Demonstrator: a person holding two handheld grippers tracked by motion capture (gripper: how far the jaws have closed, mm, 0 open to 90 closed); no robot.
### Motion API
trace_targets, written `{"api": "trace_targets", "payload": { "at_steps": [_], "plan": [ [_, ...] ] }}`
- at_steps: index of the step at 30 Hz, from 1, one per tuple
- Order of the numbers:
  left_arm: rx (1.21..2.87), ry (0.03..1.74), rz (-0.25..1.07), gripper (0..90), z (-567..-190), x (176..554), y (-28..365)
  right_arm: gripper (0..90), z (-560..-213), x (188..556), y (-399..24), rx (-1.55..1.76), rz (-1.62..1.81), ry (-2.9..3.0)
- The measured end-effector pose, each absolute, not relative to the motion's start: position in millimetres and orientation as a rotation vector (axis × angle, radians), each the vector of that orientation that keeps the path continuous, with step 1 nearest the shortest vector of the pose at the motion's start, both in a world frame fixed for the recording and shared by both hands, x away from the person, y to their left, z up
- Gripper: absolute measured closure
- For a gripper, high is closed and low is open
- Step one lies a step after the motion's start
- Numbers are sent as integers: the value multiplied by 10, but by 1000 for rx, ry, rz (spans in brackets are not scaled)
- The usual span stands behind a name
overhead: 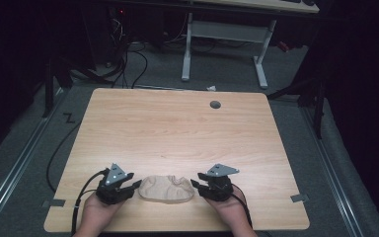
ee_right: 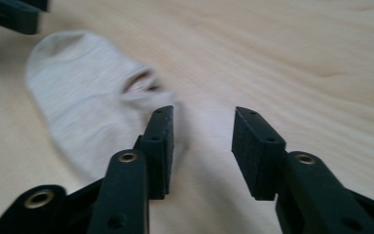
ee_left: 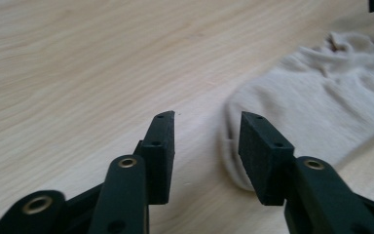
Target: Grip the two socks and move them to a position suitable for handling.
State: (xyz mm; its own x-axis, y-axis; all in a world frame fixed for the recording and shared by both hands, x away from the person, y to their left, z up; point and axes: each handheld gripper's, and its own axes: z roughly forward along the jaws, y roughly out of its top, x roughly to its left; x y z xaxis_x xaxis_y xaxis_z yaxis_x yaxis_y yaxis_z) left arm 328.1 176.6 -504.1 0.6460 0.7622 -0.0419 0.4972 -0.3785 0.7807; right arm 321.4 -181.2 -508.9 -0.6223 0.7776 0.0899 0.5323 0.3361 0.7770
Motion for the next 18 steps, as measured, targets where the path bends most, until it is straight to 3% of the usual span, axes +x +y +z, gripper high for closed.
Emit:
{"api": "trace_targets", "payload": {
  "at_steps": [4,9,18],
  "plan": [
    [2035,1048,500,520,-5037,3370,1998,546,-5108,3278,-1990,1206,1129,2198],
    [1975,1121,510,506,-5032,3443,2174,525,-5113,3328,-2205,1284,1097,2096],
    [2010,1052,515,488,-5014,3494,1980,517,-5143,3264,-2390,1316,1071,2047]
  ]
}}
